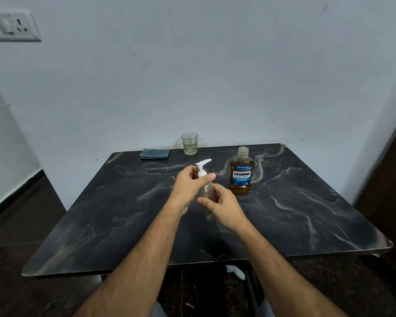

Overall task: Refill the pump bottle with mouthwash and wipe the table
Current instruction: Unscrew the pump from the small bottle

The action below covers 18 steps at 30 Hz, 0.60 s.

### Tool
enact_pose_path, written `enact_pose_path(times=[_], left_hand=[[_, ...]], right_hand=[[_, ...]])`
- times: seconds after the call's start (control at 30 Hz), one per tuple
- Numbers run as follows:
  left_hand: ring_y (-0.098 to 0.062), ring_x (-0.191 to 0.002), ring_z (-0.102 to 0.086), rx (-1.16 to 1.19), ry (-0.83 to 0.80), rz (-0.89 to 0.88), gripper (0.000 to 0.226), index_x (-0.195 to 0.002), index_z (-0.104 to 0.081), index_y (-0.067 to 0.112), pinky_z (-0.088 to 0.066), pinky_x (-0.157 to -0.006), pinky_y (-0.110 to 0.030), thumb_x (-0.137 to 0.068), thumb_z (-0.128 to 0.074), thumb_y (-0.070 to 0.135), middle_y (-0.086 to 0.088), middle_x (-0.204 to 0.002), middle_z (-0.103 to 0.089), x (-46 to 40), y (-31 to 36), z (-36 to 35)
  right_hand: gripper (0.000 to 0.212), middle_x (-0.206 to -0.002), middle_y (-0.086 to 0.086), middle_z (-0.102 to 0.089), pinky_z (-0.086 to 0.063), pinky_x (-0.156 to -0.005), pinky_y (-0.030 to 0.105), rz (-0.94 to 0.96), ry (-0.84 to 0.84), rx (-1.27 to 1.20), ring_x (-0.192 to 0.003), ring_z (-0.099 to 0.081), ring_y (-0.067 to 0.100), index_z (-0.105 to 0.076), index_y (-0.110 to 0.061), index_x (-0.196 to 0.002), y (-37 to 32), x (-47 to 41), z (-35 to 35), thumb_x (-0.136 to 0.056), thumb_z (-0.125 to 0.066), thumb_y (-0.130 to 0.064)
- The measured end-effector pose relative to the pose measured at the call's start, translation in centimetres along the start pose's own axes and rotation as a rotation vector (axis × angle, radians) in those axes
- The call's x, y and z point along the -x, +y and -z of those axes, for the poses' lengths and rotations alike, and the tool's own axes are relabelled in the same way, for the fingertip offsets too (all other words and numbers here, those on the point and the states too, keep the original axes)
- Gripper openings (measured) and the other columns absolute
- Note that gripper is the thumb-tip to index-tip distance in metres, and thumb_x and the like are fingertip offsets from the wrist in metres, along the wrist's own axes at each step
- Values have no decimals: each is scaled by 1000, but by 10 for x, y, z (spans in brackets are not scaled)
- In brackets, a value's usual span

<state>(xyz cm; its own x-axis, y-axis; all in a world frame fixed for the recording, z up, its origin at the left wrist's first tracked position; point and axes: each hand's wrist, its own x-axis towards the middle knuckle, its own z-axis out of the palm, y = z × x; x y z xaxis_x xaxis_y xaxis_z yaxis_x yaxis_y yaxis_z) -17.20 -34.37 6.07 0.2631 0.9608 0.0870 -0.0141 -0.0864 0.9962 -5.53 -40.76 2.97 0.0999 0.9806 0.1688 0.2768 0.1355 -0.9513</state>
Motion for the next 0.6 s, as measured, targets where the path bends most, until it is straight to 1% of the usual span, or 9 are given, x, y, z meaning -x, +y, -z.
enact_pose_path(times=[0.13,0.23,0.27,0.33,0.37,0.4,0.5,0.57,0.6], left_hand=[[-17,-110,-66,32,-75,31,28,-108,-65,23,-47,-106,-48,-83,-78,23,2,-107,-75,0,1,4],[-15,-114,-65,85,-173,56,22,-112,-68,25,-45,-107,-43,-91,-68,19,1,-120,-72,2,3,7],[-11,-109,-67,99,-186,63,22,-113,-68,23,-46,-105,-40,-94,-63,15,-1,-123,-70,2,2,9],[0,-88,-69,80,-186,52,26,-120,-66,10,-50,-92,-27,-98,-54,4,-5,-122,-71,1,0,12],[-1,-85,-68,54,-167,43,27,-122,-65,5,-51,-86,-22,-98,-52,1,-8,-120,-71,1,-1,14],[-7,-92,-69,32,-141,37,28,-122,-65,3,-51,-85,-21,-97,-53,0,-10,-119,-71,0,-4,15],[-19,-110,-66,19,-82,49,31,-125,-63,5,-50,-99,-31,-94,-60,2,-9,-119,-71,-4,-7,16],[-20,-111,-66,35,-88,62,32,-124,-65,8,-51,-98,-33,-93,-63,4,-7,-117,-71,-6,-8,16],[-20,-109,-66,33,-98,57,30,-121,-67,10,-52,-94,-32,-92,-64,5,-6,-115,-72,-6,-9,15]], right_hand=[[37,-114,-2,-65,-55,-60,19,-22,-16,29,-96,-65,10,-59,-19,-122,2,0,-1,-88,-72,-25],[38,-114,-2,-65,-56,-61,22,-52,-22,23,-96,-65,11,-58,-19,-124,5,-1,1,-89,-71,-26],[38,-113,-2,-65,-55,-60,21,-64,-15,15,-96,-65,11,-58,-19,-123,5,-2,2,-89,-71,-26],[34,-107,-1,-65,-54,-56,21,-71,7,-8,-91,-65,12,-59,-18,-119,7,-2,4,-89,-72,-25],[32,-104,-1,-66,-54,-55,21,-72,13,-9,-90,-66,13,-60,-18,-117,7,-3,5,-88,-72,-25],[31,-104,-1,-66,-55,-55,23,-74,10,-3,-90,-66,14,-60,-19,-116,8,-3,6,-88,-73,-25],[34,-108,-2,-67,-59,-67,30,-69,-4,35,-97,-66,14,-60,-21,-117,12,-5,4,-87,-73,-27],[36,-109,-5,-67,-57,-82,33,-50,10,75,-100,-65,11,-61,-20,-118,14,-7,3,-85,-74,-29],[37,-109,-6,-67,-55,-85,32,-44,13,89,-101,-64,9,-61,-20,-119,16,-7,3,-85,-74,-29]])
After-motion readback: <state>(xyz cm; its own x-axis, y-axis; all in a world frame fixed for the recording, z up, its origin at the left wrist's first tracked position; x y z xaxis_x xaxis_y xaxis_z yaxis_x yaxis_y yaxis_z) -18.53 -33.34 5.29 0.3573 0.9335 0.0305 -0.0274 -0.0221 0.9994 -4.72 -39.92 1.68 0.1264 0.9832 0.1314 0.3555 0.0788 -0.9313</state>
